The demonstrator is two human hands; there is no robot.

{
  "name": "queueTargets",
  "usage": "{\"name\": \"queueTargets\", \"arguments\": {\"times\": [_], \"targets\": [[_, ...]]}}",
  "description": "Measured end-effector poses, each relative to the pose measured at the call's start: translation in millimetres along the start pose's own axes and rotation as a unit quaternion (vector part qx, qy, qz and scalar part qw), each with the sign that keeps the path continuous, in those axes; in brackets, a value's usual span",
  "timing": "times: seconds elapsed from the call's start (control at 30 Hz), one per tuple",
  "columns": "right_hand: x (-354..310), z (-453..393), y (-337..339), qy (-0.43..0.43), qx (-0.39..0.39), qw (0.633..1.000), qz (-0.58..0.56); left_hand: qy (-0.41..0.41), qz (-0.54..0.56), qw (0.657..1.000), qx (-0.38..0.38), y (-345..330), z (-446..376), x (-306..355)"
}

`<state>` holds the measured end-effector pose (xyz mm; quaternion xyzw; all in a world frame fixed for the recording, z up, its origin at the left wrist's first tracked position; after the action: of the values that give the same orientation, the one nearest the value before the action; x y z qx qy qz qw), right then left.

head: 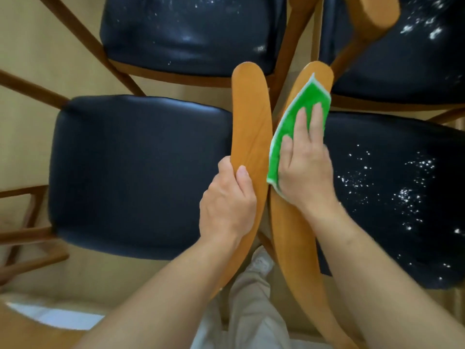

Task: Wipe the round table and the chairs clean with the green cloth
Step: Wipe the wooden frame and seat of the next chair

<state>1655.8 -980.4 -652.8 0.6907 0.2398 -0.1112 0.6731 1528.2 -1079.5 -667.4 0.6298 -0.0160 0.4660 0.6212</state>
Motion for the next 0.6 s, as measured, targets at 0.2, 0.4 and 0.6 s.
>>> {"name": "queueTargets", "arguments": {"times": [0.2, 0.4, 0.6], "targets": [[22, -106, -5, -0.078, 0.037, 0.996, -0.036, 0.0, -0.002, 1.0, -0.019, -1, -1, -1], [11, -57, -2, -0.085, 0.023, 0.995, -0.037, 0.002, -0.003, 1.0, -0.015, -1, -3, -5], [7, 87, 5, -0.06, -0.071, 0.994, 0.049, 0.006, -0.013, 1.0, -0.011, 0, -2, -2]]}}
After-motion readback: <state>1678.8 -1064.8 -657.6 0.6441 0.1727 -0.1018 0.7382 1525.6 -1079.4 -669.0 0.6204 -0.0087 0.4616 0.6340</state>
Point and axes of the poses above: each hand's wrist, its own z-axis away from the middle knuckle, its own y-axis out of the back of the hand, x = y × z, the point moved 9 cm from there along -z, towards the middle knuckle, and after that the axes turned 8 degrees about x, right-handed, at the moved point
